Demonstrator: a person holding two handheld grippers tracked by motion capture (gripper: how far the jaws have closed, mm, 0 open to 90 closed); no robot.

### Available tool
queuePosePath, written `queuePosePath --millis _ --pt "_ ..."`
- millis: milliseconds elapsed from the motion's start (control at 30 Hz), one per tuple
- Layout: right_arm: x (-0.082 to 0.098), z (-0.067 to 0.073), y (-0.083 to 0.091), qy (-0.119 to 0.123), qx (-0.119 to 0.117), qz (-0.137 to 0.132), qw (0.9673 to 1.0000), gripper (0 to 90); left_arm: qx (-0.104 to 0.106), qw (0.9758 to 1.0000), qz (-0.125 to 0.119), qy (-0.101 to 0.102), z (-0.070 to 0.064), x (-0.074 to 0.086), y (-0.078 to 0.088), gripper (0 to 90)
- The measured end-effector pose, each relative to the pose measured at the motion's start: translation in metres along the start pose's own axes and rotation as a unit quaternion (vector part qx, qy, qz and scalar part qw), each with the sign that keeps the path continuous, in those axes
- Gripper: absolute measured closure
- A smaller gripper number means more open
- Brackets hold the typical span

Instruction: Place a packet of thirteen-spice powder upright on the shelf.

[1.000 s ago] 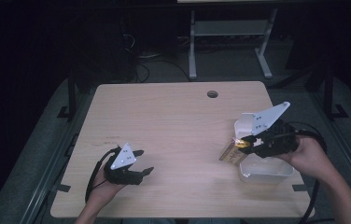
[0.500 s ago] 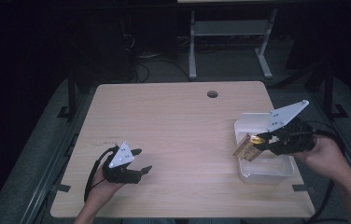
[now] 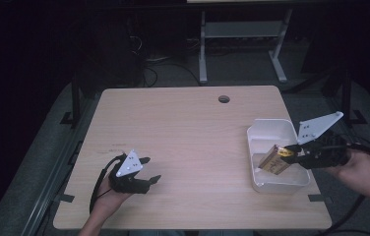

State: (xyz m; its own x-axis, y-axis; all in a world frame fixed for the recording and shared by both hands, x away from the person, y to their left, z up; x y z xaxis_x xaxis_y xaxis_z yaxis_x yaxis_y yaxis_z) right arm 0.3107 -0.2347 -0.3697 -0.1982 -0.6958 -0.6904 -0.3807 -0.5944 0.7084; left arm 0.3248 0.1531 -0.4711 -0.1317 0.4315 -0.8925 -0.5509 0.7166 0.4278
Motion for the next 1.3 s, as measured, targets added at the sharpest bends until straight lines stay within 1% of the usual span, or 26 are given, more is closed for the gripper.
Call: queuePosePath --millis 133,167,467,500,700,933,1133,1300 --pt "0.005 0.001 0.001 -0.001 -0.004 0.002 1.0000 68.5 -0.001 1.0000 0.000 0.002 0.000 0.000 0.000 31.1" --pt "0.006 0.002 0.001 -0.004 -0.004 0.002 1.0000 68.5 -0.001 1.0000 0.000 0.002 0.000 0.000 0.000 31.2" --pt "0.017 0.007 -0.002 -0.006 -0.017 0.016 0.9997 68.4 0.000 1.0000 0.000 0.003 0.000 0.001 0.000 30.9" --pt "0.018 0.006 -0.003 -0.005 -0.017 0.018 0.9997 68.4 0.000 1.0000 0.000 0.003 0.000 0.001 0.000 30.9" --pt "0.027 0.005 -0.013 -0.016 -0.021 0.026 0.9993 68.3 0.001 1.0000 -0.001 0.004 0.001 0.001 0.000 30.8" --pt "0.044 0.003 -0.031 -0.028 -0.032 0.039 0.9983 68.1 0.001 1.0000 -0.001 0.006 0.001 0.001 -0.001 30.8" --pt "0.052 0.002 -0.042 -0.034 -0.034 0.041 0.9980 67.9 0.000 1.0000 0.000 0.009 0.001 0.002 -0.001 30.7" --pt "0.054 0.001 -0.042 -0.044 -0.029 0.032 0.9981 67.1 0.002 1.0000 0.000 0.009 0.001 0.002 -0.002 30.6"
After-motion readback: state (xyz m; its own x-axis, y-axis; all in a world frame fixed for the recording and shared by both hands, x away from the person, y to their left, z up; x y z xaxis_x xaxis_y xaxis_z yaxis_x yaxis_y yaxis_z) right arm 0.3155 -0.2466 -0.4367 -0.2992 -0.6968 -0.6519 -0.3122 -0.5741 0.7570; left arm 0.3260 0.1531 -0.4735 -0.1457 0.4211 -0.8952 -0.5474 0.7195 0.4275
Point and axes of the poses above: each handheld gripper's, and its own axes: y roughly backward along the jaws, x roughly out of its underside, z roughly to its left, the point moved 10 cm from there along -y, roughly forward along the jaws, and after that the axes turned 12 degrees about -z, right-handed, at the moved point
